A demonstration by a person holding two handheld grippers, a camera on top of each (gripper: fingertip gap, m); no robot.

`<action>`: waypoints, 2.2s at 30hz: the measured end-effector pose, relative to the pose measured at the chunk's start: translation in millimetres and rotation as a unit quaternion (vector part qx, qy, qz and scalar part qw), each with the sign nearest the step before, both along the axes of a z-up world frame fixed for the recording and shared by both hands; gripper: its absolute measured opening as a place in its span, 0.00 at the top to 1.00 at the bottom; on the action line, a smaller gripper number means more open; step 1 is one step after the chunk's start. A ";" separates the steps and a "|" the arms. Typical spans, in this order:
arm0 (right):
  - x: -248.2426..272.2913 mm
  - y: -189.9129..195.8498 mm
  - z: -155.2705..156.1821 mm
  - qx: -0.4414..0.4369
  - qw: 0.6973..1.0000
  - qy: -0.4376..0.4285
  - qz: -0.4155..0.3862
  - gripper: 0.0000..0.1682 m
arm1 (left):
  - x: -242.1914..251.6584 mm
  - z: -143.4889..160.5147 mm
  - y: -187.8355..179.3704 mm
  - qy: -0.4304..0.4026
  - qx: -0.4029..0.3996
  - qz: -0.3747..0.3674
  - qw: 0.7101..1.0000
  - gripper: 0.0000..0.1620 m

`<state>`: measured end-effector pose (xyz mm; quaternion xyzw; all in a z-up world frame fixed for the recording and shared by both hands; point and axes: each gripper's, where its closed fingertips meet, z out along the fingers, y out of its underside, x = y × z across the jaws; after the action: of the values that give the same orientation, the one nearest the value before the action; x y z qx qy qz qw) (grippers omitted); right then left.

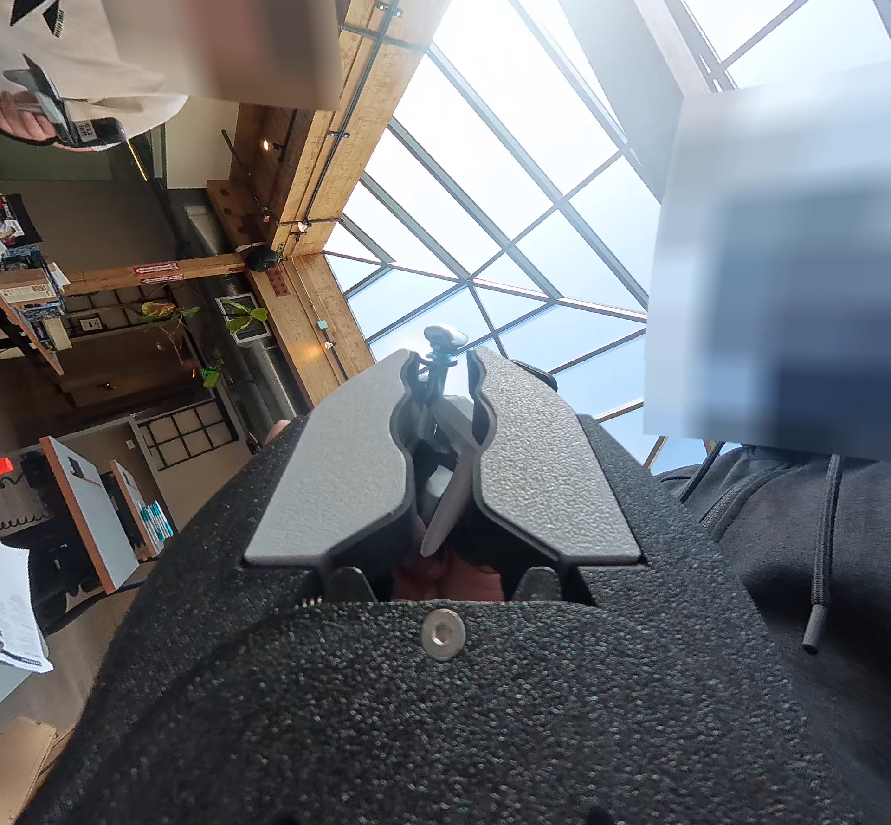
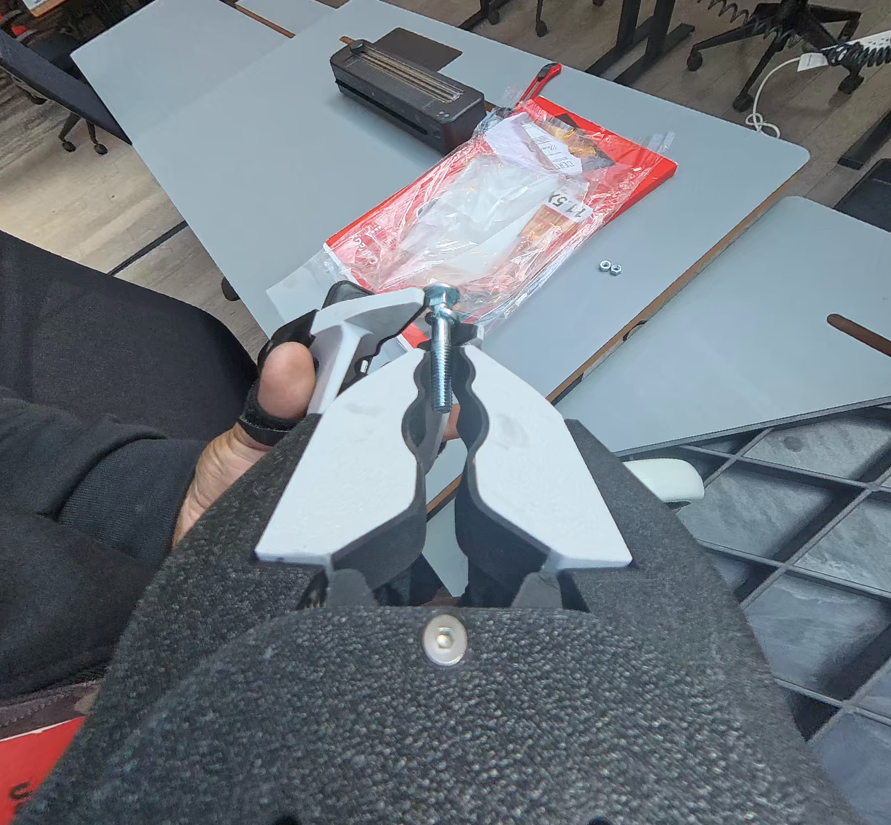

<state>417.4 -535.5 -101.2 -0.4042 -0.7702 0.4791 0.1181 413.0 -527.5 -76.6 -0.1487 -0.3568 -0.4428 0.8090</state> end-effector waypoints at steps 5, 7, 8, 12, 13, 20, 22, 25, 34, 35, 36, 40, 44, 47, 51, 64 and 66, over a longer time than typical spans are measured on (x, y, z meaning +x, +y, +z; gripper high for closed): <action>0.8 -4.0 -1.0 -0.018 1.000 -0.014 -0.009 0.95 | -0.1 0.3 -3.6 -0.003 0.011 0.006 1.000 0.91; 2.3 -7.0 -2.8 -0.027 0.999 -0.020 -0.006 0.95 | -0.8 -0.8 -5.6 0.002 0.005 0.011 1.000 0.92; 2.5 -7.7 -2.8 -0.032 0.999 -0.020 -0.007 0.95 | -0.4 -0.5 -6.0 0.004 0.004 0.010 1.000 0.92; 3.1 -8.3 -3.6 -0.038 0.999 -0.026 -0.012 0.95 | 0.0 -2.3 -6.4 -0.002 0.007 0.010 1.000 0.92; 3.2 -7.8 -4.0 -0.037 0.999 -0.025 -0.013 0.95 | 0.2 -2.5 -6.2 -0.003 0.008 0.007 1.000 0.92; 2.5 -4.5 -6.3 -0.036 0.998 -0.051 -0.020 0.95 | 1.9 -12.1 -7.4 -0.015 0.006 0.001 1.000 0.86; 2.9 -4.2 -7.5 -0.045 0.996 -0.069 -0.022 0.95 | 3.4 -14.6 -5.2 -0.015 0.005 0.000 1.000 0.87; 3.7 -6.5 -7.5 -0.077 0.992 -0.093 -0.025 0.95 | 4.6 -12.5 -4.5 -0.003 0.006 0.003 1.000 0.87; 2.9 -9.4 -6.6 -0.135 0.982 -0.131 -0.035 0.95 | 3.3 -13.3 -6.3 0.019 -0.011 0.040 0.999 0.91; 2.6 -8.6 -7.1 -0.130 0.983 -0.129 -0.035 0.95 | 3.0 -12.9 -6.2 0.020 -0.013 0.041 0.999 0.92; 2.1 -7.8 -7.2 -0.123 0.984 -0.125 -0.035 0.95 | 3.1 -12.2 -5.9 0.021 -0.015 0.042 0.999 0.93; 0.3 -2.9 -9.0 -0.068 0.993 -0.092 -0.032 0.95 | 2.6 -11.5 -2.3 0.016 -0.036 0.036 0.999 0.91; -2.3 4.2 -9.2 -0.007 0.998 -0.053 -0.034 0.95 | 2.2 -15.1 3.9 -0.006 -0.064 0.015 0.998 0.87; -2.4 6.7 -9.6 0.018 0.998 -0.041 -0.032 0.95 | 2.0 -15.7 7.1 -0.019 -0.085 0.012 0.996 0.86; -4.5 10.6 -7.7 0.035 0.998 -0.025 -0.037 0.95 | -0.3 -16.7 12.6 -0.034 -0.104 0.006 0.994 0.85; -2.8 16.1 -7.9 0.098 0.995 0.019 -0.028 0.95 | -4.5 -14.6 17.5 -0.056 -0.116 0.006 0.992 0.88; -2.4 16.6 -8.0 0.106 0.994 0.024 -0.028 0.95 | -4.0 -15.0 17.8 -0.058 -0.118 0.005 0.991 0.89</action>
<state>415.0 -518.9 -109.1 -0.3992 -0.8018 0.4010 0.1921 408.9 -509.7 -91.6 -0.2158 -0.4532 -0.4017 0.7660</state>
